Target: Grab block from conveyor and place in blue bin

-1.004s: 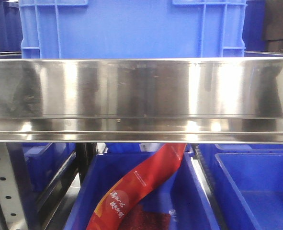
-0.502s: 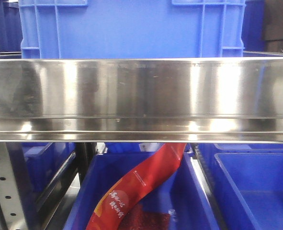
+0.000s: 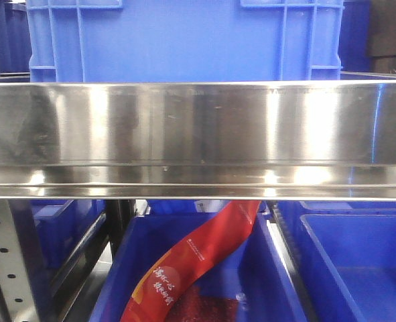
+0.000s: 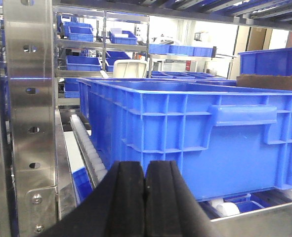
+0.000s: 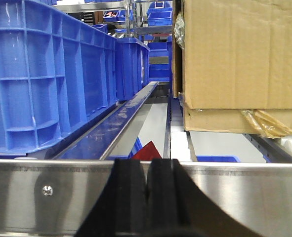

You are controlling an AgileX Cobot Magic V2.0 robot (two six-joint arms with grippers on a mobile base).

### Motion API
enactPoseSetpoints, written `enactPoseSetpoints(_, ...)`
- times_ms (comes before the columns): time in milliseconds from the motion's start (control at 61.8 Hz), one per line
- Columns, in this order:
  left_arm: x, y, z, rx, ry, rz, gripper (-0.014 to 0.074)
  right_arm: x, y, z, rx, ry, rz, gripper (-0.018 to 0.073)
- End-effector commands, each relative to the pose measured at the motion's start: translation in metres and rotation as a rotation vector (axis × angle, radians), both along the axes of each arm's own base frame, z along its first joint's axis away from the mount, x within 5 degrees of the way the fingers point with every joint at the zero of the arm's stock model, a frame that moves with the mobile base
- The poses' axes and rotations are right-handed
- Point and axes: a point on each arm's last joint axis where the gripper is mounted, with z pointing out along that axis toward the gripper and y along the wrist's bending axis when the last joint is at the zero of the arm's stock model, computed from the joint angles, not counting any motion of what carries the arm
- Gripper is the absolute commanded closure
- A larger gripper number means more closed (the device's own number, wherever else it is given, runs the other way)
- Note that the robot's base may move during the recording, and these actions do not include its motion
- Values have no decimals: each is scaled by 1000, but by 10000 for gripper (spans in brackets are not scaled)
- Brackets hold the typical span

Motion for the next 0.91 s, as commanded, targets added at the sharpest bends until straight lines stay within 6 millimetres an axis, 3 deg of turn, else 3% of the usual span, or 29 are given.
enactPoseSetpoints(0,0,0,0,-16,-9,0,707,-1,0,3,-20,-32,-8,720)
enactPoseSetpoints(890,0,0,0,-16,-9,0,707,-1,0,3,-20,-34,-8,720)
